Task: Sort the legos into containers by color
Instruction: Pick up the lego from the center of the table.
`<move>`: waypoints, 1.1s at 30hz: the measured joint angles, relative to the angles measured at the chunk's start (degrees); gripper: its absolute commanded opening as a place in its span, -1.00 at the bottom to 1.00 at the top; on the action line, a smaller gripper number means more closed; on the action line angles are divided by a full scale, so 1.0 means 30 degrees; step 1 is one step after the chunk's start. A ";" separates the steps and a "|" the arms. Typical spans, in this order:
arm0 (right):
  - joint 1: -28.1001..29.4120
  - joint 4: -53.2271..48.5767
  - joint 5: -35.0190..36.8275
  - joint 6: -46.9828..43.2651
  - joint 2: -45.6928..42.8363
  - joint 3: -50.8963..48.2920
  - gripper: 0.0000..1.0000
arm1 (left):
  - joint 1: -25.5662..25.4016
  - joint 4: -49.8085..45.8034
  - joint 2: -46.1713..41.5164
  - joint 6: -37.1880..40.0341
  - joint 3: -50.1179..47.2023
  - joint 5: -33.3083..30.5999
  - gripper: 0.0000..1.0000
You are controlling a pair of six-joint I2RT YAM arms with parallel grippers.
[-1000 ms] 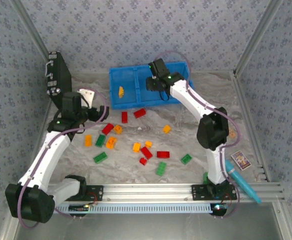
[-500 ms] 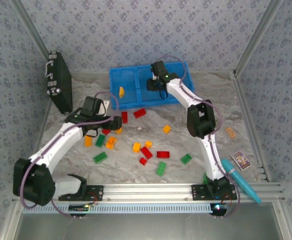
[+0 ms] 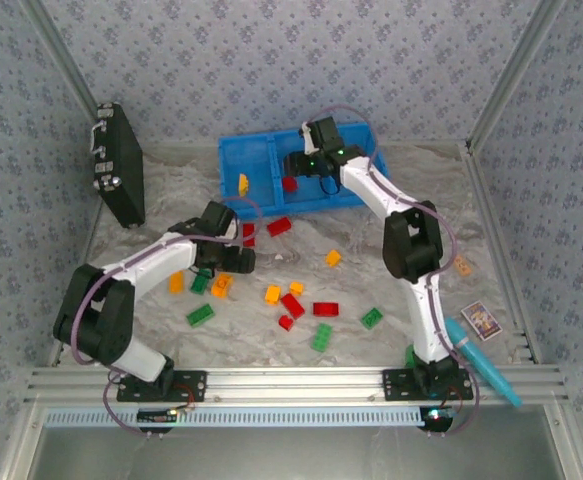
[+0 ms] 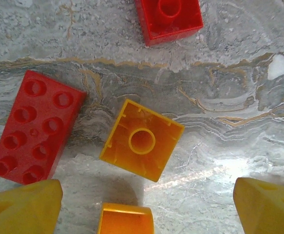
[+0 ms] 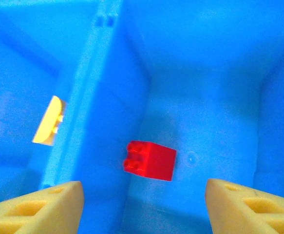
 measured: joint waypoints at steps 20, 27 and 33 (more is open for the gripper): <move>0.0969 0.0393 0.3140 -0.0102 -1.3253 -1.2590 0.42 | 0.0000 0.0656 0.3774 0.0233 0.2499 -0.0860 0.25; 0.0787 -0.0969 0.4750 0.0255 -1.5453 -1.4455 0.43 | -0.0197 0.0663 0.3949 0.0226 0.2667 -0.0685 -0.12; 0.0787 -0.2280 0.5377 0.0328 -1.6393 -1.5212 0.44 | -0.0284 0.0663 0.3898 0.0058 0.2645 -0.0590 -0.34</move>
